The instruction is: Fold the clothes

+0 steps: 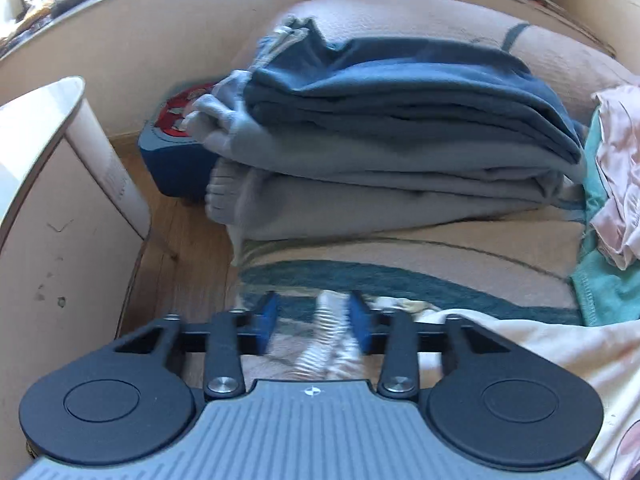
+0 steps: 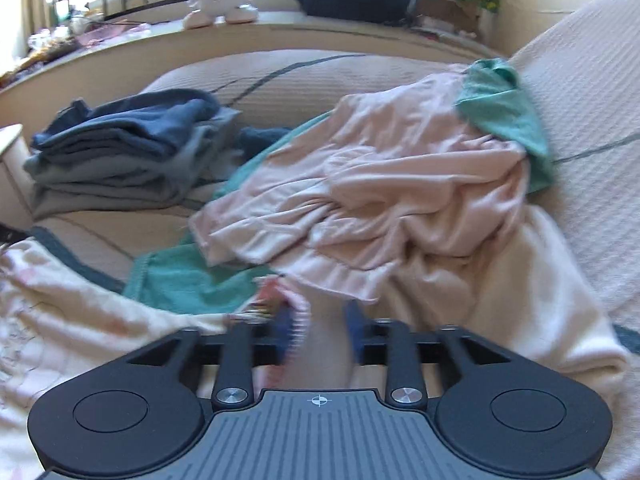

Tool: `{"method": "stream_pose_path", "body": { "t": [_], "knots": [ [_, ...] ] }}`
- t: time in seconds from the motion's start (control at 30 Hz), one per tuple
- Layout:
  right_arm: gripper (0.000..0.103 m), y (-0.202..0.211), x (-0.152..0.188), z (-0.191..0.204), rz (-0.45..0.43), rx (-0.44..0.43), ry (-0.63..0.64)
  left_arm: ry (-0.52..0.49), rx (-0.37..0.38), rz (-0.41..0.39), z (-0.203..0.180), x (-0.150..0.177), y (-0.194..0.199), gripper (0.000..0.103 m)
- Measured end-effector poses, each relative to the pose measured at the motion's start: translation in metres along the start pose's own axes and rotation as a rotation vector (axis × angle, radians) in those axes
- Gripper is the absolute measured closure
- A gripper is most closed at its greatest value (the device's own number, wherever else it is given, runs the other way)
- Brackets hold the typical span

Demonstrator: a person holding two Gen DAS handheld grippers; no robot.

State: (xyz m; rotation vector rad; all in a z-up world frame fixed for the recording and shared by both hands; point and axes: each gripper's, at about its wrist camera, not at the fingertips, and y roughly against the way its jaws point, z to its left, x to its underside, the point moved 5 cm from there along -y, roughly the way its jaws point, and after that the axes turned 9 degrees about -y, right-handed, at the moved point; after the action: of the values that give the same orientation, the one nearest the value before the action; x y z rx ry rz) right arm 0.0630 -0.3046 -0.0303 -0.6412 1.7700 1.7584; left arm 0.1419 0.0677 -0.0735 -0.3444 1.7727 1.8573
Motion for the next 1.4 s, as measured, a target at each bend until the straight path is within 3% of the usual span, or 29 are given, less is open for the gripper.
{"method": "stream_pose_path", "body": {
  "t": [0.07, 0.2, 0.33, 0.43, 0.6, 0.7, 0.8, 0.87, 0.97, 1.13, 1.27, 1.4],
  "knots": [
    [0.057, 0.013, -0.001, -0.004, -0.015, 0.022, 0.029, 0.001, 0.004, -0.021, 0.008, -0.001, 0.011, 0.059],
    [0.057, 0.053, -0.001, -0.013, -0.073, 0.075, 0.117, -0.032, -0.012, -0.076, 0.019, -0.002, 0.047, 0.049],
    [0.056, 0.096, 0.004, -0.035, -0.107, 0.118, 0.096, -0.020, -0.069, -0.137, 0.034, -0.001, 0.075, 0.039],
    [0.056, 0.125, 0.012, -0.046, -0.110, 0.124, 0.087, 0.020, -0.066, -0.135, 0.043, 0.007, 0.082, 0.035],
    [0.056, 0.166, 0.045, -0.021, -0.079, -0.012, 0.121, 0.070, -0.038, -0.111, 0.052, 0.026, 0.091, 0.037],
    [0.056, 0.177, 0.071, 0.006, -0.059, -0.107, 0.160, -0.002, 0.057, -0.062, 0.025, 0.048, 0.098, 0.035],
    [0.056, 0.178, 0.099, 0.038, -0.005, -0.227, 0.217, -0.008, 0.188, 0.007, 0.004, 0.075, 0.101, 0.035],
    [0.056, 0.175, 0.116, 0.057, 0.039, -0.271, 0.246, 0.001, 0.234, 0.064, -0.002, 0.092, 0.101, 0.035],
    [0.056, 0.171, 0.137, 0.082, 0.092, -0.334, 0.273, 0.007, 0.211, 0.107, 0.007, 0.112, 0.109, 0.036],
    [0.056, 0.170, 0.160, 0.109, 0.140, -0.390, 0.307, 0.058, 0.077, 0.121, 0.058, 0.140, 0.144, 0.035],
    [0.062, 0.163, 0.171, 0.119, 0.158, -0.358, 0.398, 0.092, -0.025, 0.130, 0.093, 0.155, 0.167, 0.034],
    [0.068, 0.155, 0.178, 0.118, 0.182, -0.302, 0.455, 0.128, 0.004, 0.088, 0.090, 0.149, 0.170, 0.031]
  ]
}}
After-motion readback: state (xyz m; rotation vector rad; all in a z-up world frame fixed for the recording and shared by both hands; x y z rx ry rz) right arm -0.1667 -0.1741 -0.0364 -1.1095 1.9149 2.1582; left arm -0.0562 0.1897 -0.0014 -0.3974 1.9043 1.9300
